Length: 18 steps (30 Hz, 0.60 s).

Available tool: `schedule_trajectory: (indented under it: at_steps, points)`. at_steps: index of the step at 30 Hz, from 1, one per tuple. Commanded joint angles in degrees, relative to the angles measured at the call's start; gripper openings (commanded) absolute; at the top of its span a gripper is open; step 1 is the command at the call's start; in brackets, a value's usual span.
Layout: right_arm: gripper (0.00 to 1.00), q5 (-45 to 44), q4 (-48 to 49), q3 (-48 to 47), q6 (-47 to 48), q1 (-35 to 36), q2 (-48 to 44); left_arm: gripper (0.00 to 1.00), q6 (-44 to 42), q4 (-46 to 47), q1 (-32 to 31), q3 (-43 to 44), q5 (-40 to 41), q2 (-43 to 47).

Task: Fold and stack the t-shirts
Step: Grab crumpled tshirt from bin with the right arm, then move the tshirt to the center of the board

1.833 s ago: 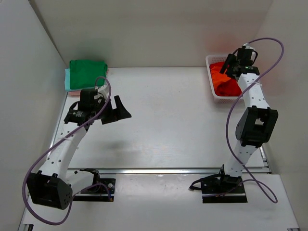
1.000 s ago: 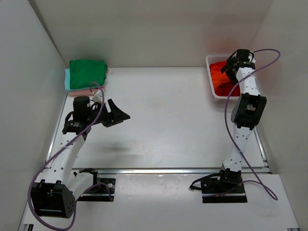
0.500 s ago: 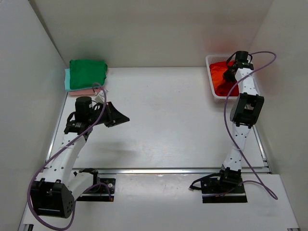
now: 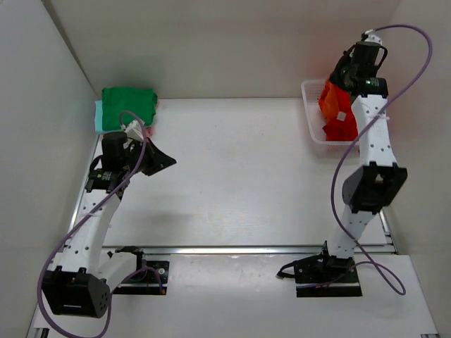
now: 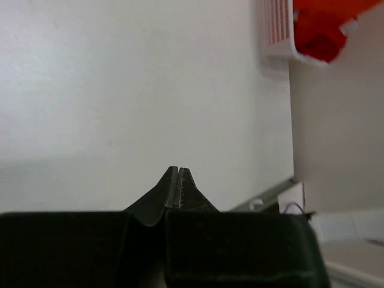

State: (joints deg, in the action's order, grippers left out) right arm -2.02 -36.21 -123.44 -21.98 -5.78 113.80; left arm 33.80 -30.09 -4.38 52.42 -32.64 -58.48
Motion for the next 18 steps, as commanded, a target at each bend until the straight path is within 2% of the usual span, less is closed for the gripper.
schedule_trajectory:
  at_steps: [1,3,6,9,13,16,18]
  points:
    - [0.00,6.91,14.73,5.21,1.85,2.35,-15.78,0.00,-2.95,-1.20,0.07,7.24,13.21,3.11]
    - [0.00,12.01,19.04,6.81,0.62,4.27,-21.57,0.00,-2.43,-1.46,1.03,10.49,12.70,1.97]
    - [0.00,17.56,22.22,5.66,-0.17,6.30,-25.37,0.00,-2.33,-2.95,1.05,13.49,11.81,-0.93]
    - [0.00,19.94,23.63,7.06,-2.44,9.21,-29.85,0.00,-2.34,-4.01,0.69,18.40,15.84,-0.59]
    - [0.00,22.14,23.99,12.60,-2.63,12.19,-32.76,0.03,-2.68,-6.20,2.19,21.14,16.30,1.96]
    - [0.00,25.66,25.57,17.61,-2.46,17.72,-35.04,0.04,-4.62,-10.07,0.70,21.50,16.56,4.24]
    - [0.00,22.08,23.82,15.44,0.78,26.92,-34.52,0.05,-5.32,-12.09,0.52,19.66,16.65,5.91]
